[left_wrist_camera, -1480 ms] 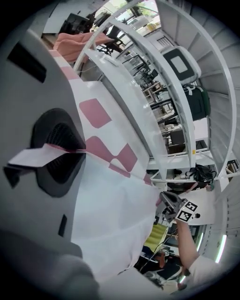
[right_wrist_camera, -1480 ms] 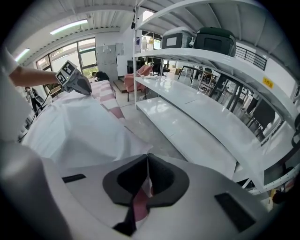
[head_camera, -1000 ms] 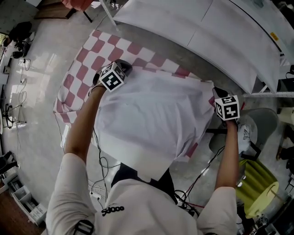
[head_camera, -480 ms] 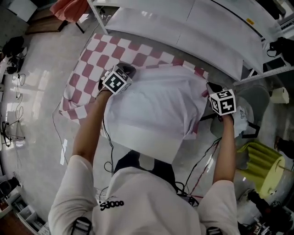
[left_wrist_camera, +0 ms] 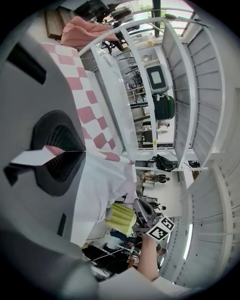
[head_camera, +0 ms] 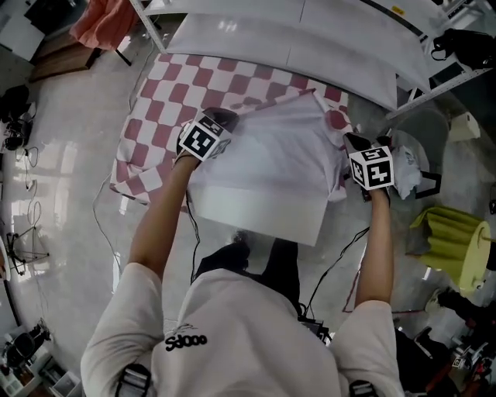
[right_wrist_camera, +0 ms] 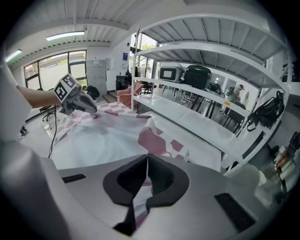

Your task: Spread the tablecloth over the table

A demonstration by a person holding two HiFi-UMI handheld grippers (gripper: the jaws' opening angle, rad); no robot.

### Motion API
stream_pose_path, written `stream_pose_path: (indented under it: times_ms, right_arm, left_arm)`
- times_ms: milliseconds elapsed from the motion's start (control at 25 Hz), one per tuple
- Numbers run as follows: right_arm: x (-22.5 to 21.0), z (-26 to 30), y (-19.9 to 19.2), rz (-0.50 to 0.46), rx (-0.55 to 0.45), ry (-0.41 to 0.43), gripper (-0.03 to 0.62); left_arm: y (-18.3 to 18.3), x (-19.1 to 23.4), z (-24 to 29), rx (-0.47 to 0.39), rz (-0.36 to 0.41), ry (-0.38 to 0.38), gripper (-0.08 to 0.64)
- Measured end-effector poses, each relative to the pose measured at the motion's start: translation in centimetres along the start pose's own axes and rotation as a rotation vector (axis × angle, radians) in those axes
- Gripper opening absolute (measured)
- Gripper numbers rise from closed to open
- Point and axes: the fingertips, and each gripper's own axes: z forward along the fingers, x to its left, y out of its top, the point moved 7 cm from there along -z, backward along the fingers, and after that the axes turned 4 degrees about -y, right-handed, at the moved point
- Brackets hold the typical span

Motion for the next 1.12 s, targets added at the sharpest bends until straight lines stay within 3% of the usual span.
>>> stream_pose_path:
  times_ms: [480, 880, 1120]
  right_arm:
    - [3.9, -5.0, -2.2, 0.100, -0.041, -0.014, 0.023]
    - [5.9, -9.6, -6.8, 0.057, -0.062, -0.012, 0.023]
    - [8.0, -14.6, -10.5, 0.057, -0.086, -0.014, 0.023]
  left_arm:
    - [-0.3, -5.6, -1.4, -0.034, 0.007, -0.144, 0.029]
    - [-1.4, -13.1, -3.3, -0.018, 0.066, -0.121, 0.029]
    - [-3.1, -18.2, -6.3, -0.040, 0.041, -0.099, 0.029]
